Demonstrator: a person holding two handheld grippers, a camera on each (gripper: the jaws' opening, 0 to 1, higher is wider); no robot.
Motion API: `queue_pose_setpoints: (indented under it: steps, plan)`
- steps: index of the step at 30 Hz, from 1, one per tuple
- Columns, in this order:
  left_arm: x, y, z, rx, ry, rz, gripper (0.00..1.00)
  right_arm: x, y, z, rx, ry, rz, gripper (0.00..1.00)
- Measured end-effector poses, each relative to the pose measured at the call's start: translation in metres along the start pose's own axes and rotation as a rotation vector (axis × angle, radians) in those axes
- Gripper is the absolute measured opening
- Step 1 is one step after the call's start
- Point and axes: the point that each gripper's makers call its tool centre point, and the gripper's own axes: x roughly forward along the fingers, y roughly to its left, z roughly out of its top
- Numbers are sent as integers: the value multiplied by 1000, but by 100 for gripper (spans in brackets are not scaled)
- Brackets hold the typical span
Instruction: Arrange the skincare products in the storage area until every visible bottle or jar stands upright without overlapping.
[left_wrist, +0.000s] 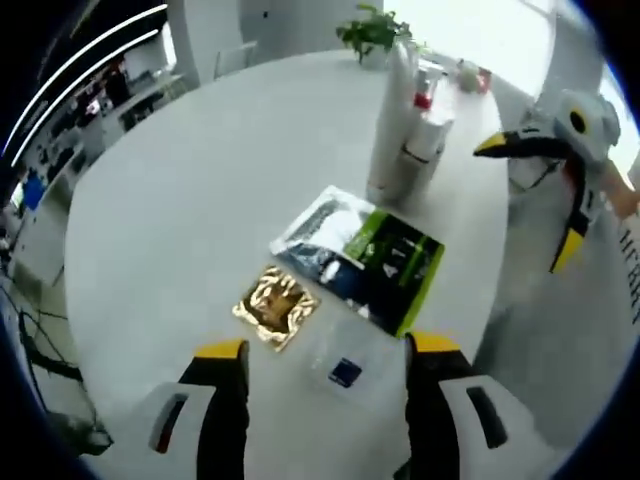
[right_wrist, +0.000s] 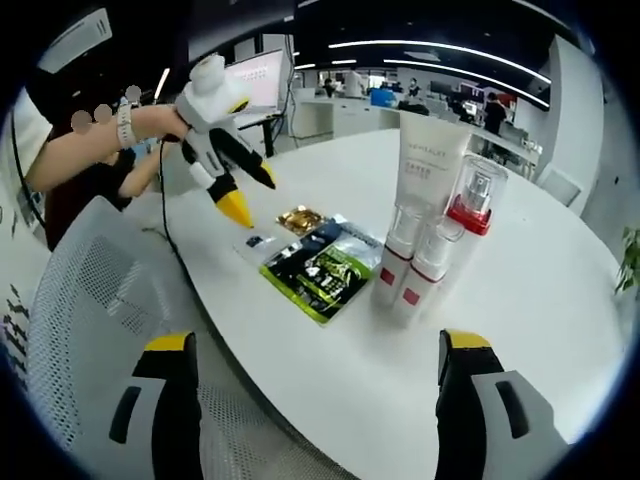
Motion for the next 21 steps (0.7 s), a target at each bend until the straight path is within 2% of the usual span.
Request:
queue_pose_setpoints:
  steps: [5,7,9,12,14,18,21]
  plan:
    - [-14,-4,-1,-27,-77,44,63,-2,-4,-2,17,6,-13,100]
    - [-18,-1,5,-48,-137,79,65,-4,-6,-1,25,4,-19,100]
    - [-26,-5,11,-56,-205,87,67,-5,-8,-1,37,-1,-27,100]
    - [-34,-7,15,-77,-268,116,68,-6,-10,0,45,-1,-29,100]
    - [-41,-7,19,-120,-335,139,70,-6,-12,1,46,-3,-38,100]
    - [-49,-15,22,-181,-401,134,75,-8,-15,8,45,-15,-50,100]
    - [-53,-24,23,-180,-435,140,79,-8,-16,10,49,-19,-57,100]
